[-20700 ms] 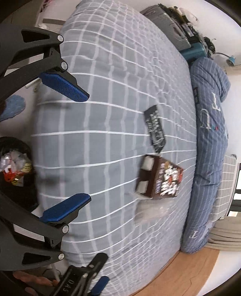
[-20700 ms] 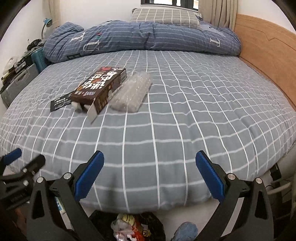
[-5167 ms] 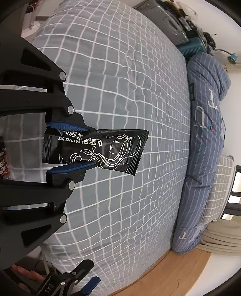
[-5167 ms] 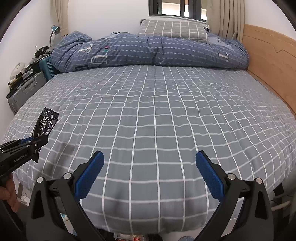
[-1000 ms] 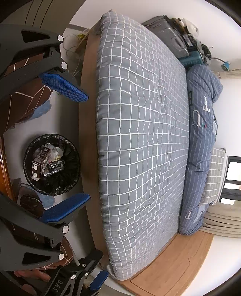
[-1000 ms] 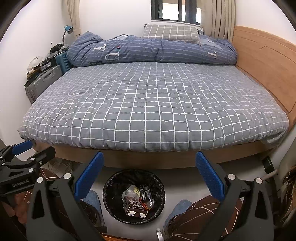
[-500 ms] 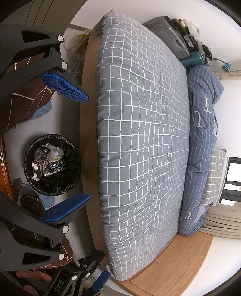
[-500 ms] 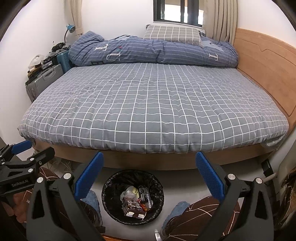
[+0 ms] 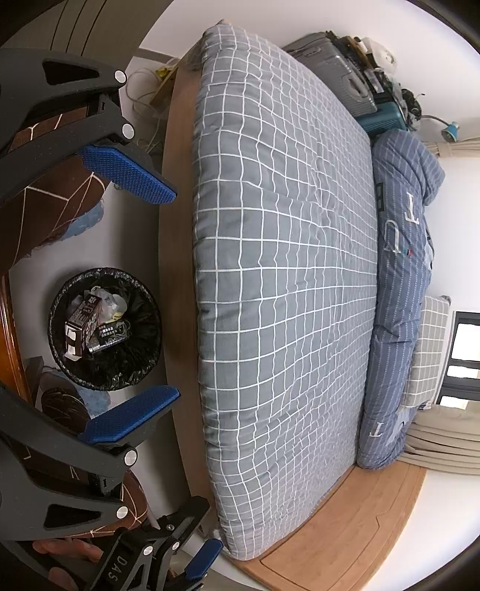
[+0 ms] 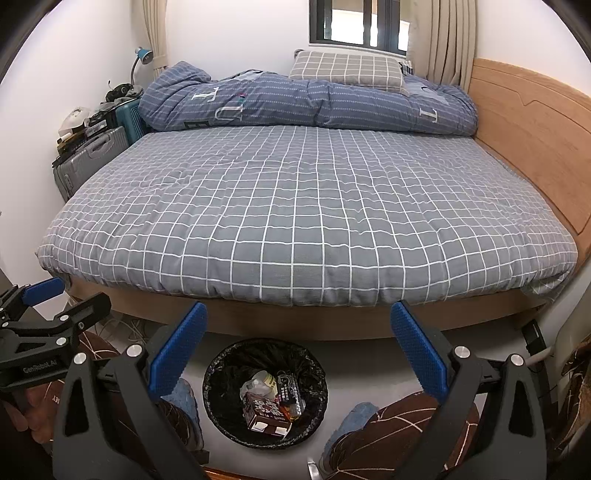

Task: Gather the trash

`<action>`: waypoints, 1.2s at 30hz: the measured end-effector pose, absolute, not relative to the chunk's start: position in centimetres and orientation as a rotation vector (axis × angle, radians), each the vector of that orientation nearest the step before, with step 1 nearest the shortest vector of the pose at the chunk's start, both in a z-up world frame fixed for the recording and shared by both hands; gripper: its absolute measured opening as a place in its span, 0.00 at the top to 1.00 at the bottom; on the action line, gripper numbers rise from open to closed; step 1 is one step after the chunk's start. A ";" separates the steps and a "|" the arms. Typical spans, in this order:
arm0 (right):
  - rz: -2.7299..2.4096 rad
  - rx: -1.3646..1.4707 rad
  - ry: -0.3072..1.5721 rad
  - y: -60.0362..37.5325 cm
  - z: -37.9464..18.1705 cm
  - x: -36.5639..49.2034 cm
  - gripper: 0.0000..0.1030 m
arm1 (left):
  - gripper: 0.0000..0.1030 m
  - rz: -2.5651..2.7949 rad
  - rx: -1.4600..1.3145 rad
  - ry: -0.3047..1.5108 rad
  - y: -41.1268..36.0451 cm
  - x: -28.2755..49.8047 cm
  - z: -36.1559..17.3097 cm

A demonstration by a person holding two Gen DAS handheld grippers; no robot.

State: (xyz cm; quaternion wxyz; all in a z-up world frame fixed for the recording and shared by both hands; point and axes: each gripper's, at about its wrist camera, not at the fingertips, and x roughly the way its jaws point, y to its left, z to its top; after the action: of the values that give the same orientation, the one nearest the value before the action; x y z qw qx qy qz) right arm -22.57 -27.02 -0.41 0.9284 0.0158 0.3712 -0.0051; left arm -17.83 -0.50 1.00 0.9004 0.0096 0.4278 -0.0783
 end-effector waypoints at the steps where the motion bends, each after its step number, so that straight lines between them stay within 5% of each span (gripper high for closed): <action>1: -0.010 0.033 0.761 -27.0 -0.4 -22.6 0.07 | 0.06 -0.160 0.019 0.884 -0.5 -17.8 1.0; 36: -0.008 0.032 0.762 -27.0 -0.5 -22.7 0.07 | 0.06 -0.146 0.057 0.898 -1.0 -18.0 0.9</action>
State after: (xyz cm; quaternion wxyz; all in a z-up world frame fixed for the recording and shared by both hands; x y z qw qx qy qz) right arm -22.69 -26.95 -0.47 0.9282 0.0156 0.3716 -0.0040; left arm -17.96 -1.01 0.94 0.8978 0.0273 0.4338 -0.0705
